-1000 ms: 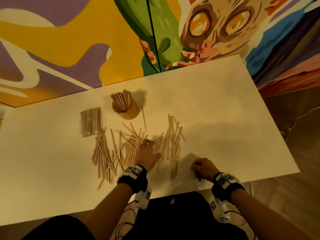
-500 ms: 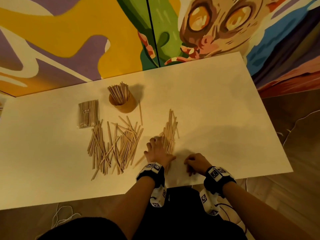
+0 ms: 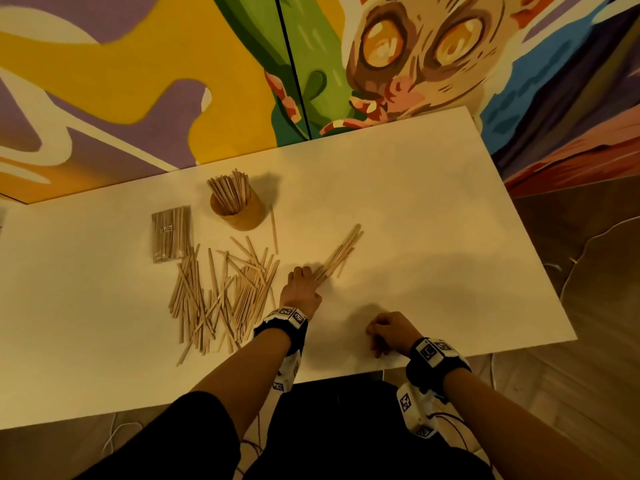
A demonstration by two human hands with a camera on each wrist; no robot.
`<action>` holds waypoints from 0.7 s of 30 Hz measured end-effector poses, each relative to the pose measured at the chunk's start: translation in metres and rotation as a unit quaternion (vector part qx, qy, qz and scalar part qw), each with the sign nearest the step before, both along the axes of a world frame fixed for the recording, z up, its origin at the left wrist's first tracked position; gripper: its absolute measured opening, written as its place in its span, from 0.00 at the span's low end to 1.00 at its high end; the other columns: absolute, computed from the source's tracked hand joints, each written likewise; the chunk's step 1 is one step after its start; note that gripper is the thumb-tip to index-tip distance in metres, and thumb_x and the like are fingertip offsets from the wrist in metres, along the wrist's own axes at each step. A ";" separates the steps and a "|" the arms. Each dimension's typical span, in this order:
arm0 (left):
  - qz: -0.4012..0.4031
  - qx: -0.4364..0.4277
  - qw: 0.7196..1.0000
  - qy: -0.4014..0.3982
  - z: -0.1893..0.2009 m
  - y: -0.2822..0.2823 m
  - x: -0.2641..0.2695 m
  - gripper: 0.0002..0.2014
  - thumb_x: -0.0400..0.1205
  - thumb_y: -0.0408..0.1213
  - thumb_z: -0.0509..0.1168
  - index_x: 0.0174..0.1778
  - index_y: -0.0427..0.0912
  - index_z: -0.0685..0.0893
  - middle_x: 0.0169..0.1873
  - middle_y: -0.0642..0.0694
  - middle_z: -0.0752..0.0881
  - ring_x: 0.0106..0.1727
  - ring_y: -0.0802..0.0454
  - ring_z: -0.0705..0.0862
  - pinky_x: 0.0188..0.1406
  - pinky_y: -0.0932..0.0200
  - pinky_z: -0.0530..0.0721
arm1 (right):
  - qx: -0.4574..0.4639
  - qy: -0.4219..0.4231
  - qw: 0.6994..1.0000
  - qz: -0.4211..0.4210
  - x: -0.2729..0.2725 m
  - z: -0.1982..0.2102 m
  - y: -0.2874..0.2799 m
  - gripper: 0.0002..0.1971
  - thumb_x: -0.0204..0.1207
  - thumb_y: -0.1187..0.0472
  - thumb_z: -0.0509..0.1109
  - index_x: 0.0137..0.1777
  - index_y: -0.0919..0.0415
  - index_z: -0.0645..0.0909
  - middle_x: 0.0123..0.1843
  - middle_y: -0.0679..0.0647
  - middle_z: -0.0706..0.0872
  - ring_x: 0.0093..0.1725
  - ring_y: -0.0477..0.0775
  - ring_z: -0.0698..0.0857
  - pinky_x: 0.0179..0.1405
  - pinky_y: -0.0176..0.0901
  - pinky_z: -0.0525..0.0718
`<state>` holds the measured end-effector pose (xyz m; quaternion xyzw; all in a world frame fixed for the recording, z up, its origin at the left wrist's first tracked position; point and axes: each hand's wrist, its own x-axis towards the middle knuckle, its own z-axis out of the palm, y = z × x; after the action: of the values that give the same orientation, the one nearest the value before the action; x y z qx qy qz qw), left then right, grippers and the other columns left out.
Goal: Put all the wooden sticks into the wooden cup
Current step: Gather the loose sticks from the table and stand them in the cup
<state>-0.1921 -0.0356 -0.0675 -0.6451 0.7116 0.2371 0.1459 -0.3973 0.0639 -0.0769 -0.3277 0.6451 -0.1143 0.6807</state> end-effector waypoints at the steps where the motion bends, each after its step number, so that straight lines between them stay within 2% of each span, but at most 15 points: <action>1: -0.009 0.000 1.000 -0.008 -0.001 -0.002 0.000 0.25 0.77 0.35 0.65 0.70 0.34 0.67 0.65 0.37 0.72 0.65 0.39 0.73 0.52 0.46 0.81 | 0.001 -0.001 1.000 -0.001 0.000 0.000 0.000 0.09 0.81 0.69 0.64 0.40 0.66 0.83 0.23 0.56 0.86 0.20 0.53 0.84 0.25 0.42 0.82; 5: -0.057 -0.010 0.998 -0.040 -0.004 -0.007 -0.002 0.25 0.81 0.35 0.61 0.73 0.33 0.64 0.67 0.37 0.70 0.68 0.39 0.71 0.55 0.48 0.80 | 0.005 0.002 1.000 0.001 0.000 -0.001 0.000 0.10 0.82 0.68 0.64 0.40 0.65 0.83 0.23 0.55 0.86 0.19 0.52 0.84 0.24 0.40 0.82; 11: -0.041 0.009 0.999 -0.002 -0.006 -0.017 0.005 0.22 0.84 0.33 0.61 0.73 0.30 0.65 0.69 0.33 0.70 0.69 0.36 0.70 0.63 0.45 0.77 | 0.011 0.004 1.000 0.006 0.001 0.000 -0.003 0.11 0.82 0.68 0.63 0.40 0.65 0.83 0.23 0.55 0.86 0.19 0.52 0.84 0.22 0.39 0.79; 16: -0.065 -0.006 0.998 -0.009 -0.009 -0.016 0.010 0.21 0.84 0.35 0.61 0.71 0.32 0.67 0.67 0.35 0.71 0.67 0.37 0.71 0.59 0.45 0.80 | 0.021 0.004 1.000 0.010 0.001 0.001 -0.005 0.10 0.82 0.68 0.63 0.41 0.66 0.82 0.23 0.55 0.86 0.19 0.52 0.84 0.21 0.38 0.80; 21: -0.105 -0.016 0.994 -0.009 -0.011 -0.012 0.014 0.19 0.82 0.28 0.59 0.71 0.34 0.69 0.65 0.36 0.76 0.64 0.38 0.75 0.56 0.46 0.79 | 0.024 0.007 1.000 0.016 0.000 0.002 -0.006 0.10 0.82 0.68 0.63 0.41 0.66 0.82 0.22 0.55 0.85 0.19 0.51 0.84 0.20 0.38 0.79</action>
<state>-0.1786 -0.0480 -0.0788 -0.5711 0.7777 0.2036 0.1661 -0.3970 0.0584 -0.0745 -0.3224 0.6469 -0.0858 0.6857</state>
